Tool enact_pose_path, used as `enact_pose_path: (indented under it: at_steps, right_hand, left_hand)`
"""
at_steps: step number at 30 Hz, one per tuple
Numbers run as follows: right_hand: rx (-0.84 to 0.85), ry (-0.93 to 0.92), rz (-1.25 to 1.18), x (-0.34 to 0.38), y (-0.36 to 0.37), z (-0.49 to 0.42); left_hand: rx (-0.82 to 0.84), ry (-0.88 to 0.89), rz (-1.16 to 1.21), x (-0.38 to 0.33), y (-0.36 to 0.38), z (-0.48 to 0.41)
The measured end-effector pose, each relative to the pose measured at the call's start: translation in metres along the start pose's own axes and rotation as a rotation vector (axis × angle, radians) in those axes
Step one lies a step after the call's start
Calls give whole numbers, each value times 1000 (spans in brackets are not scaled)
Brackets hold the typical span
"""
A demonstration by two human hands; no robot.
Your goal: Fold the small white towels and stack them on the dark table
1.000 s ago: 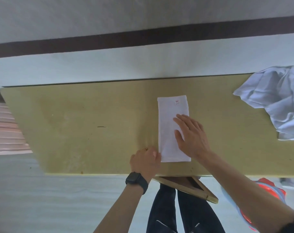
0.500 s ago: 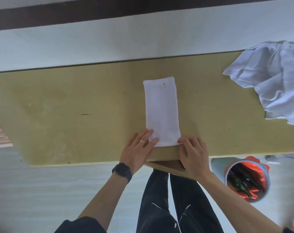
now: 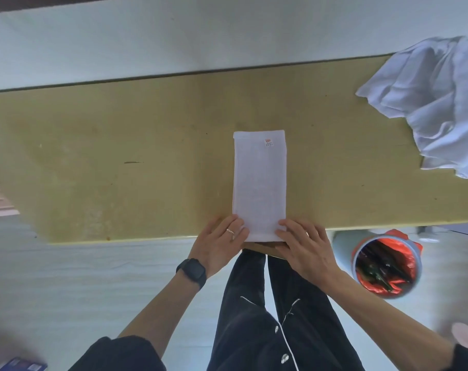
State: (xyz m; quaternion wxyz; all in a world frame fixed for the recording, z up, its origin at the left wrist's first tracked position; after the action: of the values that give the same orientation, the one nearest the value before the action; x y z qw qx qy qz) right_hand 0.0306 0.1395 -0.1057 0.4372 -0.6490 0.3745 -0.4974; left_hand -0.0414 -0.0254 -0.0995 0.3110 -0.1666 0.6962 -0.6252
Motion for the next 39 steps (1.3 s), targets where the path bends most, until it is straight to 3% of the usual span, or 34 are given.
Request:
enact_pose_path:
  at_steps: [14,20,25,29,31,39]
  right_hand:
    - [37,-6,64,-4,5,-11]
    - [43,103,-216,-11,-13,-14]
    - [20,307,-449,-28,-44,-38]
    - [98,497,-585,-50,-46,-63]
    - [101,577,-625,-61,-40,-77]
    - [118,848,-712,-101,-12,-115]
  left_hand:
    - [114,37,123,10,-10,-6]
    - [76,-5,200,14,-25,-11]
    - [-12,-131,237,23,-47,-29]
    - [258,-535,532,45,-45,-63]
    - [303,-669,680,56,-39,-77]
    - [267,-830,866,89,-21,-125]
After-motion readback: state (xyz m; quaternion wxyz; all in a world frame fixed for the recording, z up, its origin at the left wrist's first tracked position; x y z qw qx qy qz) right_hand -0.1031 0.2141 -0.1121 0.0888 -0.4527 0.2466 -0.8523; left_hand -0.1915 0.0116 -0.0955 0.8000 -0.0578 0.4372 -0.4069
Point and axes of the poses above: each hand's wrist, its own z-axis away from the middle knuckle, its own y-axis out of the palm, x = y × z, the point moved 8 cm from there along -z, towards the middle knuckle, and after that the axes turned 8 degrees about -y, right-handed, at the moved point
